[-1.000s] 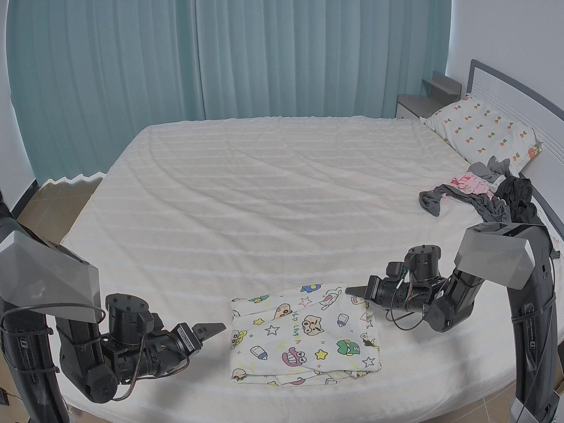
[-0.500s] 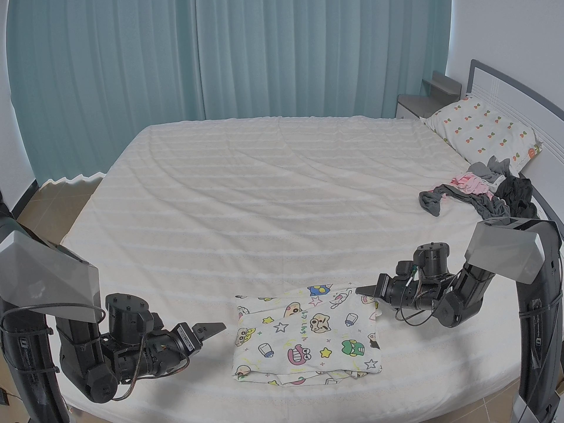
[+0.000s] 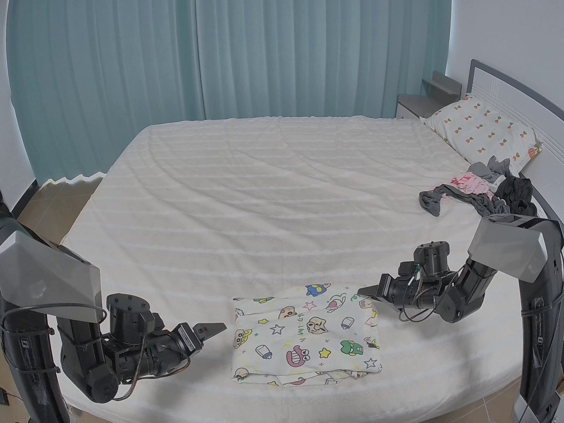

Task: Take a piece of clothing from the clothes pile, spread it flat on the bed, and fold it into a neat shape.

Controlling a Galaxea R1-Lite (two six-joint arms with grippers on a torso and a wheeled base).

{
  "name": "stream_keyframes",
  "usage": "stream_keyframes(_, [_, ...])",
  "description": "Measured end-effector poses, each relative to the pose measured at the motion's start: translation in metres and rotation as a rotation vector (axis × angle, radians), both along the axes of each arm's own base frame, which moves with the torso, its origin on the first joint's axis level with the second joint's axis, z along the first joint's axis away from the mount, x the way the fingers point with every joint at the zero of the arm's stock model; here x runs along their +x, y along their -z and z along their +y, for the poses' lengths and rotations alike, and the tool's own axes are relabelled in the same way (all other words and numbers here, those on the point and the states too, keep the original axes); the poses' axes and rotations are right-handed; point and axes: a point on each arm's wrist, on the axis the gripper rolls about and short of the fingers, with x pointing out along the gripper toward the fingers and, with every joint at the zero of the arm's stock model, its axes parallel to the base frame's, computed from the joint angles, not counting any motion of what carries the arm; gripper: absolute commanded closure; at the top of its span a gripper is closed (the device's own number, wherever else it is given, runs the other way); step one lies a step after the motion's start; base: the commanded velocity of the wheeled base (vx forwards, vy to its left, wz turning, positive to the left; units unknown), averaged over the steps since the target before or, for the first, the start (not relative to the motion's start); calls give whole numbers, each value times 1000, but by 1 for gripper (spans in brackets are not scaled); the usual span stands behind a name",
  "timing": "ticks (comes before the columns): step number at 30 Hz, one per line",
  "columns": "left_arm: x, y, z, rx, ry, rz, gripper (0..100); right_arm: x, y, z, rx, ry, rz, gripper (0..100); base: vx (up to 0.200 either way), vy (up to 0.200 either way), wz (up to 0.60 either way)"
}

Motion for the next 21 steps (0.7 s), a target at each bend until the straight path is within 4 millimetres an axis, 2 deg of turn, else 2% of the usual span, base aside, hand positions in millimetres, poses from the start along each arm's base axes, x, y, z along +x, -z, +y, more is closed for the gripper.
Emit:
stream_keyframes(4, [0,0,0,0,0,0,0,-6,-2,-1,-6,2,9,0,0,0,0])
stream_keyframes(8, [0,0,0,0,0,-1,0,-19,-4,-2,-21,0,36,0,0,0,0])
stream_keyframes(13, [0,0,0,-1,0,-1,0,-48,-9,-1,-53,-36,76,0,0,0,0])
stream_keyframes(16, [1,0,0,-1,1,-1,0,-73,-10,0,-81,-76,111,0,0,0,0])
stream_keyframes(18, [1,0,0,-1,1,-1,0,-79,-10,1,-90,-87,121,0,0,0,0])
stream_keyframes(19, [1,0,0,0,3,-1,0,-94,-10,5,-114,-122,132,0,0,0,0])
stream_keyframes(21, [1,0,0,0,2,-1,0,-104,-11,9,-132,-147,138,0,0,0,0])
